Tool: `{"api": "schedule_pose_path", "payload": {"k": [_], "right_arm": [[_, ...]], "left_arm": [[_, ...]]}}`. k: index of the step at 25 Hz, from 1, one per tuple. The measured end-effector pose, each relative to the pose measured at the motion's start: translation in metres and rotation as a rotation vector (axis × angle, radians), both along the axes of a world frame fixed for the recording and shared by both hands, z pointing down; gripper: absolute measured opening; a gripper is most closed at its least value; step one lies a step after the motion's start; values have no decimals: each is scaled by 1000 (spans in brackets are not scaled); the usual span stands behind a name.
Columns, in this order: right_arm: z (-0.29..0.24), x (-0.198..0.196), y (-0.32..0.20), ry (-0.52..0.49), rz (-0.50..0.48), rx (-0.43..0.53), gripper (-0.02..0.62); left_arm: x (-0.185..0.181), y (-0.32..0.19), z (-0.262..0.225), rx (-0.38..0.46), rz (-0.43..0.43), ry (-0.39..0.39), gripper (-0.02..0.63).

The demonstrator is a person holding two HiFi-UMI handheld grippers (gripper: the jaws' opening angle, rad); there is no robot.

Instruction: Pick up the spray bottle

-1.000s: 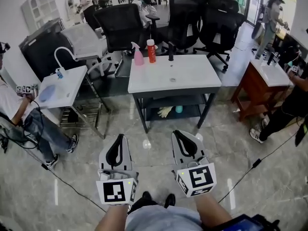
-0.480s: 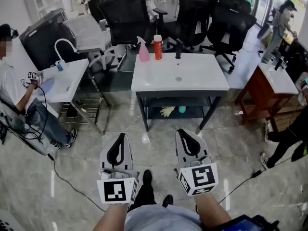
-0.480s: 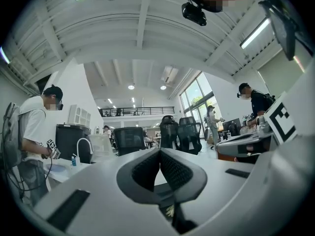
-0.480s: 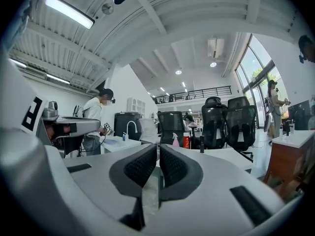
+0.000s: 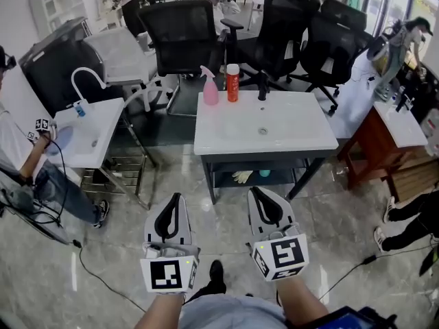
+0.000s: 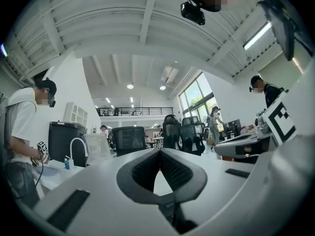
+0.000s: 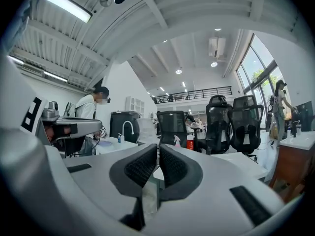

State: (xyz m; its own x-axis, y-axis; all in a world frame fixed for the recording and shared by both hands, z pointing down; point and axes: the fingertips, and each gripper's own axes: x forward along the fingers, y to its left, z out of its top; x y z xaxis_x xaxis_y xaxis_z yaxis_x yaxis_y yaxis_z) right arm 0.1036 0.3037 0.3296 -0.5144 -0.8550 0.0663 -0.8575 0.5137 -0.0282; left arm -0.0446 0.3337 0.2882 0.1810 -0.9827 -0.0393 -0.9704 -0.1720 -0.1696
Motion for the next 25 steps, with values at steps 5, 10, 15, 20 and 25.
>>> {"api": "schedule_pose_path", "payload": {"k": [5,10,15,20,25], "right_arm": [[-16,-27,-39,-1,20,37,29],[-26,-46,-68,2,50,67,28],[-31,-60,-91,16,83,79,28],[-23,-61,-105,25,108,49,28],[-7,-62,-119,25,120,18,27]], "left_arm": [[-27,-41,-16,40,23,0,15],[-49,-70,-21,59,48,2,15],[-78,-95,-19,63,47,9,15],[-89,-114,-7,30,51,21,15],[-93,-131,8,-6,56,19,15]]}}
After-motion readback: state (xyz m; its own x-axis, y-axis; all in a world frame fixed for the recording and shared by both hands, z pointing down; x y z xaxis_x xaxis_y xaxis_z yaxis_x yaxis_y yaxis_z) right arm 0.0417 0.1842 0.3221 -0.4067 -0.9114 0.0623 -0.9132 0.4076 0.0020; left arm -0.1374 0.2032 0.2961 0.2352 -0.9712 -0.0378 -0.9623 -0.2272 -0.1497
